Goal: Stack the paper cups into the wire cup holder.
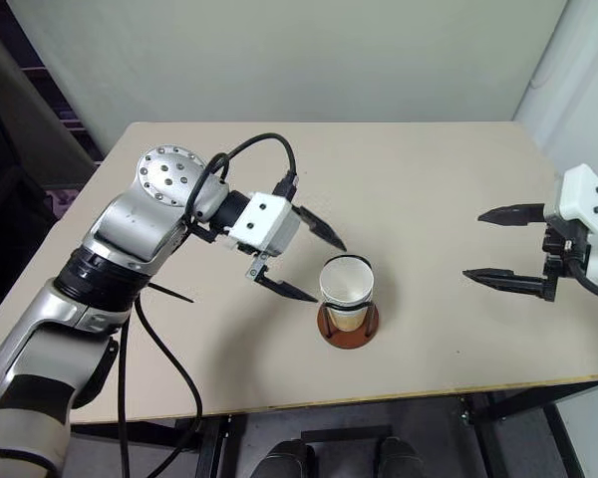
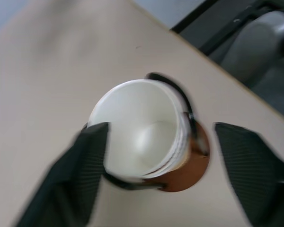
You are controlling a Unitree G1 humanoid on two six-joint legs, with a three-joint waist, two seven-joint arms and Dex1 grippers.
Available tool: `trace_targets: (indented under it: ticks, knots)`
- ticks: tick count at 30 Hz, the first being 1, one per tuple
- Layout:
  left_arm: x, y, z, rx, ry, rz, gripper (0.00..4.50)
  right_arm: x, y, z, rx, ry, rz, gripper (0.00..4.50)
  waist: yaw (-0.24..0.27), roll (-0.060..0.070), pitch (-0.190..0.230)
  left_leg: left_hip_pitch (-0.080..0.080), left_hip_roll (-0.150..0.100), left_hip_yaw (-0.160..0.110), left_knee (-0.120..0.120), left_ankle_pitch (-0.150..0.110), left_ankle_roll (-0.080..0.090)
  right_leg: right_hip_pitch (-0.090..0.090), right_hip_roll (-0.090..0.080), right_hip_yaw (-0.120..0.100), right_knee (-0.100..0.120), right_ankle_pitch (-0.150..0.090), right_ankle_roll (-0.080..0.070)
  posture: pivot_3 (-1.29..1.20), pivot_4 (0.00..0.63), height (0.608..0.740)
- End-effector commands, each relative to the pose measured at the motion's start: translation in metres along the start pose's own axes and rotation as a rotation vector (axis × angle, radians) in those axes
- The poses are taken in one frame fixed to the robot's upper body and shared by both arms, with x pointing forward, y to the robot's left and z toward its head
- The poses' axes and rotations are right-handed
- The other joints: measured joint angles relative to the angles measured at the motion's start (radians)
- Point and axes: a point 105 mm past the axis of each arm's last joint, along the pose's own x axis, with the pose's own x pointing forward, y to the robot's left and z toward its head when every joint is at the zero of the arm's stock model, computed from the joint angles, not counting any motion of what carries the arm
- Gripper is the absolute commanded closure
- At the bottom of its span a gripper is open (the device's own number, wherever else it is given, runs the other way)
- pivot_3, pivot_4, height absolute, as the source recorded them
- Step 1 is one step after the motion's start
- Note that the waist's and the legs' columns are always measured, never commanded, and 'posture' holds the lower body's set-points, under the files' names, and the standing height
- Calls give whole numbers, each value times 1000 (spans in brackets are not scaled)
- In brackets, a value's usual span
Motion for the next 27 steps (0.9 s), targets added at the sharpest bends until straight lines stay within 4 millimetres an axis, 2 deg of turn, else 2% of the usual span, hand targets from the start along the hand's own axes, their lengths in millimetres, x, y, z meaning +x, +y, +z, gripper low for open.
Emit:
trace_targets:
  ticks: [1,2,4,7,8,11,14,19,27]
  knots:
    - [-35,9,-3,-139,-40,189,241,12,-5,1,-6,-34,42,0,-7,0,0,0,0,0,0,0,0,0,0,0,0,0,0,0,150,740]
    - [-44,4,-10,-203,-40,231,241,17,-6,-3,10,-35,58,0,-12,0,0,1,0,1,0,0,0,0,0,0,0,0,0,0,150,740]
    - [-63,-27,-26,-352,-39,259,241,23,-14,-7,68,-74,71,0,-29,2,-1,2,1,2,-1,0,0,0,2,1,0,0,0,0,150,740]
    - [-86,-83,-49,-575,-11,305,241,22,-22,-27,142,-59,76,0,-36,3,-1,7,0,5,-8,3,-7,0,6,9,0,0,1,0,150,740]
    - [-89,-98,-53,-629,-6,316,241,21,-21,-33,165,-51,84,0,-33,3,-1,8,0,5,-10,6,-11,-1,7,10,0,-1,1,0,150,740]
    - [-89,-123,-59,-715,5,371,241,21,-17,-50,230,-48,99,0,-7,2,-1,7,0,3,-11,5,-11,-2,8,13,2,-6,-1,0,150,740]
    - [-91,-131,-62,-761,9,450,241,23,-15,-58,266,-56,92,0,7,2,-1,7,-1,3,-10,-2,0,-2,7,16,2,-7,-4,0,150,740]
    - [-92,-138,-58,-789,-3,477,241,26,-17,-56,296,-82,75,0,-2,2,-1,11,-1,9,-8,-2,0,-1,7,20,4,-7,-14,0,150,740]
    - [-90,-132,-61,-795,-15,492,241,30,-12,-50,296,-113,107,0,-20,2,-1,16,0,11,-10,-1,0,-1,7,22,7,-5,-18,0,150,740]
